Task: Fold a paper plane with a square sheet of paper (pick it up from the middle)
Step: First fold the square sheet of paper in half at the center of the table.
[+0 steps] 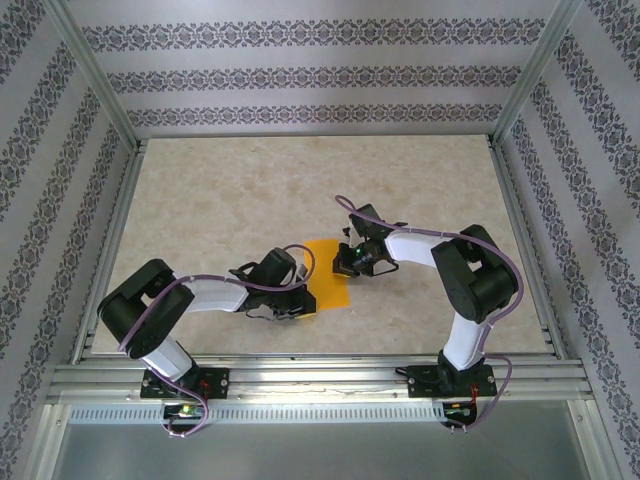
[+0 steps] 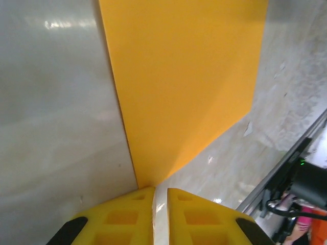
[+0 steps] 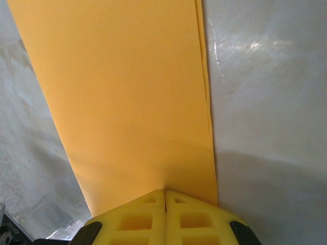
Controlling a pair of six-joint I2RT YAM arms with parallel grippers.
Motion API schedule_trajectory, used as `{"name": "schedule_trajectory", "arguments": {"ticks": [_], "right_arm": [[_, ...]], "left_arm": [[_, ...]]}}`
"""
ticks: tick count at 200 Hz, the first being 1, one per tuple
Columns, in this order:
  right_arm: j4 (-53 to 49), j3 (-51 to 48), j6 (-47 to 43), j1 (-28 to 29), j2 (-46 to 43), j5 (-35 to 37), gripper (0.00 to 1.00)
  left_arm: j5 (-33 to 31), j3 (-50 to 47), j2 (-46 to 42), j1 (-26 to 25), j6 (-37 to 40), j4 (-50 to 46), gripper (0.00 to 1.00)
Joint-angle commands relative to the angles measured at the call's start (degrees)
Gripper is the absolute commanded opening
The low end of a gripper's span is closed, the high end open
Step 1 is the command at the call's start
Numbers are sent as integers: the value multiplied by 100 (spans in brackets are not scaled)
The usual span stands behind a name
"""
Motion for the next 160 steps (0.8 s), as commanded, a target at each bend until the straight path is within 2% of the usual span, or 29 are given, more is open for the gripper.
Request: {"name": "schedule_trajectory", "arguments": {"ticks": [1,24,47,65,76,107,131,160], "right_arm": [[-545,-147,-16,-27,126,404,0],[-566,-120,-38,-27,144,410,0],[-550,-5,-258,1,191,145,0],[-857,263,-471,84,170,116,0],[-845,305,-524,96,36,52,1],[-597,301,-500,134,-469,-323,9],[-587,43,-475,183,-1211,10,14],[-633,-702,47,9,-2120,539,17]], "left_arm": [[-394,287,-152,-181,491,-1106,16],[-515,336,-506,-208,443,-1005,16],[-1223,169,-1039,-127,429,-704,18],[-1165,143,-1240,108,358,-291,18],[-1267,238,-1295,217,351,-157,21],[-981,647,-805,833,76,6,22],[-447,766,-247,1183,-351,906,21],[-219,1631,386,1245,-175,454,21]]}}
